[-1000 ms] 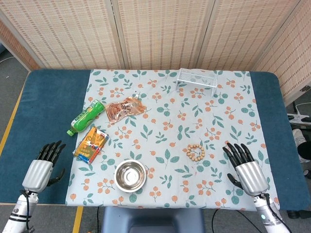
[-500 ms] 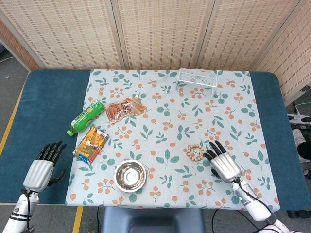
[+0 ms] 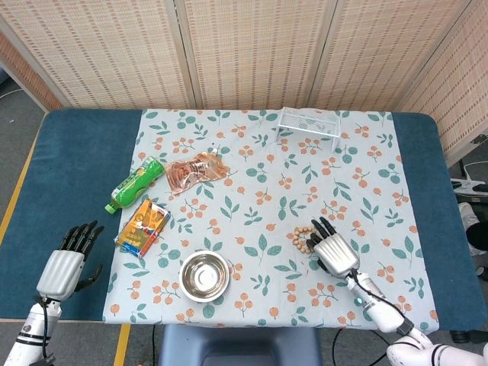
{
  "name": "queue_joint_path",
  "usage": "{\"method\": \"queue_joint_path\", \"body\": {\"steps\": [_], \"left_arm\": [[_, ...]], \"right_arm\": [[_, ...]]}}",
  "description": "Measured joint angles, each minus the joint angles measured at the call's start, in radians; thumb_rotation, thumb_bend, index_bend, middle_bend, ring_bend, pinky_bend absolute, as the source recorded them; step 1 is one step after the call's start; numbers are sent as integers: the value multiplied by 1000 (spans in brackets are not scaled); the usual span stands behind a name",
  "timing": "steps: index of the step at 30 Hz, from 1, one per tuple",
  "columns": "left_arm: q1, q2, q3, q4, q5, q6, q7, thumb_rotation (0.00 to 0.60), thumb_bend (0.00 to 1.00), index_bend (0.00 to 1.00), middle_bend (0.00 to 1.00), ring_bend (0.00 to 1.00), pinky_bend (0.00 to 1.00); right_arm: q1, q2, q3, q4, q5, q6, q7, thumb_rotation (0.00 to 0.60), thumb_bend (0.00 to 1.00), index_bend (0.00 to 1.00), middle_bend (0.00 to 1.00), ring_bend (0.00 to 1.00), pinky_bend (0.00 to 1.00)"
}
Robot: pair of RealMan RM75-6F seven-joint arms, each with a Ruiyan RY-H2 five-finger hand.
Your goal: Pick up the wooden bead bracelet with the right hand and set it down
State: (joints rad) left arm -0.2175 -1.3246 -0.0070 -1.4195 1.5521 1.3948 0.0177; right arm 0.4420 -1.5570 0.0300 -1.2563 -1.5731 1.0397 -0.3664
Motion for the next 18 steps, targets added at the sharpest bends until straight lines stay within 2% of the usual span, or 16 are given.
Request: {"method": "queue_joint_path", "body": {"steps": [7,13,18], "left_arm": [[-1,1,-1,1,-4,-4,-2,600,427,0,0,0,99],[-3,1,-1,2,-5,-8,-2,600,428,0,0,0,99],[-2,3,-1,0,-6,-8,-1,600,428,0,0,0,99]], "right_arm": [[27,-25,-1,19,18,-28,-29,600,260,434,347,19,0],[37,-40,-9,32,21,-31,-49,600,265,574,433,120,0],[46,-55,-15,47,31,-40,-78,600,267,604,468,147,0]]}}
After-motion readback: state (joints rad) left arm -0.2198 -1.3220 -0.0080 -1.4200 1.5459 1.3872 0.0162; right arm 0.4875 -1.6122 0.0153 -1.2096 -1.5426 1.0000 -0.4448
